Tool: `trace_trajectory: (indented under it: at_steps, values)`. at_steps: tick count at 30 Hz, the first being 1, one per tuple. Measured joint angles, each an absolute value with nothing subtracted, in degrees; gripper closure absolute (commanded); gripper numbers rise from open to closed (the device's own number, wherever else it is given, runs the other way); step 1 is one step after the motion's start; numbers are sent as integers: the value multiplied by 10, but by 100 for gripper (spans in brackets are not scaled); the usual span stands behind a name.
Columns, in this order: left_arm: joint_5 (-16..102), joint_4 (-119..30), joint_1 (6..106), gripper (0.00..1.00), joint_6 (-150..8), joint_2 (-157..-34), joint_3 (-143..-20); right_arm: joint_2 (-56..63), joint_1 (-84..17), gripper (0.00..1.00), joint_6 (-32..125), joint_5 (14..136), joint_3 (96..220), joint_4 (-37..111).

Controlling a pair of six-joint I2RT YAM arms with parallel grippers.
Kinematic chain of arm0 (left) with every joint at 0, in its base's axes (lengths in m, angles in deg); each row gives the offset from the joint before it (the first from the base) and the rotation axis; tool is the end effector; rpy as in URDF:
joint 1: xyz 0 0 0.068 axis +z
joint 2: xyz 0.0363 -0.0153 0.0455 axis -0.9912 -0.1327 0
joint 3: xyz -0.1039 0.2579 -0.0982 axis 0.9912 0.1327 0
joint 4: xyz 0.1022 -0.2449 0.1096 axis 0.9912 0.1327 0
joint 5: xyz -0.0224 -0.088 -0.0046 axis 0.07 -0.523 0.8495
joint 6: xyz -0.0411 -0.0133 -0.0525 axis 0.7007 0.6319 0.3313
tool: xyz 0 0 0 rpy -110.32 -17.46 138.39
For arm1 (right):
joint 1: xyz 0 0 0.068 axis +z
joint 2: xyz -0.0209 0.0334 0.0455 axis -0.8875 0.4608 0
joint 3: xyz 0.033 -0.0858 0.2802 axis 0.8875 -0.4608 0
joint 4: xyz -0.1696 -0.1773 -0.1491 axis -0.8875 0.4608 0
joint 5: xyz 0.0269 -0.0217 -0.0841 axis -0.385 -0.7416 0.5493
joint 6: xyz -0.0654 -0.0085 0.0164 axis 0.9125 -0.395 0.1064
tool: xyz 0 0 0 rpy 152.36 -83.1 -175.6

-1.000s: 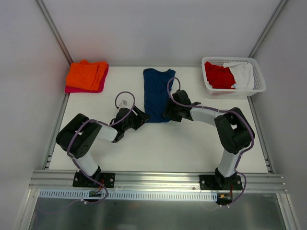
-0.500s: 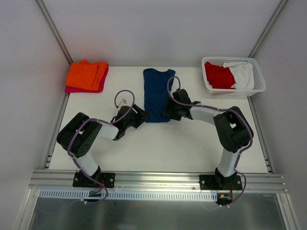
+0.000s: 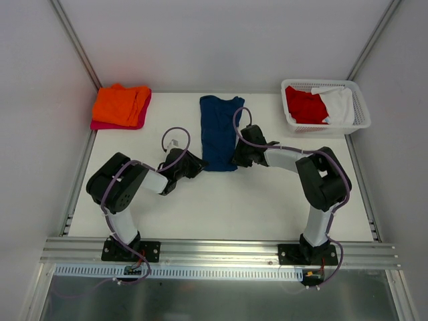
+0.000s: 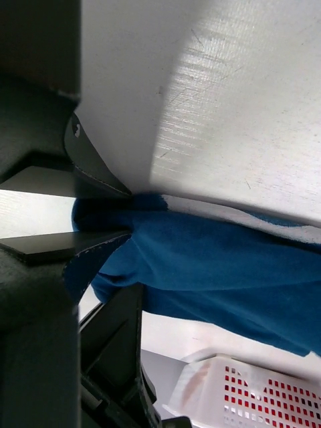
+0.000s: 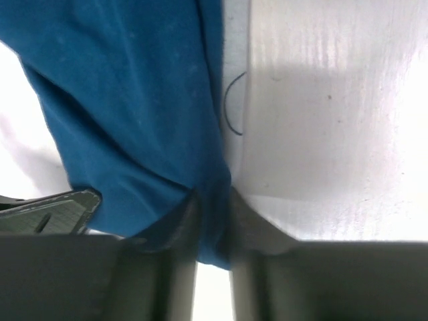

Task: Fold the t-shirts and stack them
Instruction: Grab one side of the 2/3 rectangular tshirt with both arms

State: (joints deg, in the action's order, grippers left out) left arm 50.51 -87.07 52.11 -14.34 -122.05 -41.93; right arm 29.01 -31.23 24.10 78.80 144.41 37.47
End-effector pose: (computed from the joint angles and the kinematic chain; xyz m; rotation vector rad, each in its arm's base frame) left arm 0.3006 -0.1760 0.1062 -0.7073 2.0685 -1.0660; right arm 0.3641 0.2260 0.1478 -0.0804 2.4388 0.5757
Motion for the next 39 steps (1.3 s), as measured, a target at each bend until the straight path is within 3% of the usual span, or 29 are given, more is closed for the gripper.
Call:
trace_trajectory:
  at_steps: [2,4,8,13,27,39]
  values:
    - [501,-872,521,76,-143,-1223,-421,295,-313,94,238,787,1444,374]
    - [499,-872,521,76,-143,-1225,-422,295,-313,99,236,788,1444,375]
    - [498,-873,521,78,-143,-1227,-423,295,-313,100,237,787,1444,375]
    - [497,-866,521,100,-146,-1227,-423,295,-313,100,237,787,1443,375]
    - [502,-779,488,100,-177,-1121,-375,223,-275,100,233,803,1360,374]
    - [593,-613,322,100,-171,-848,-307,-1,-130,99,187,901,1239,509]
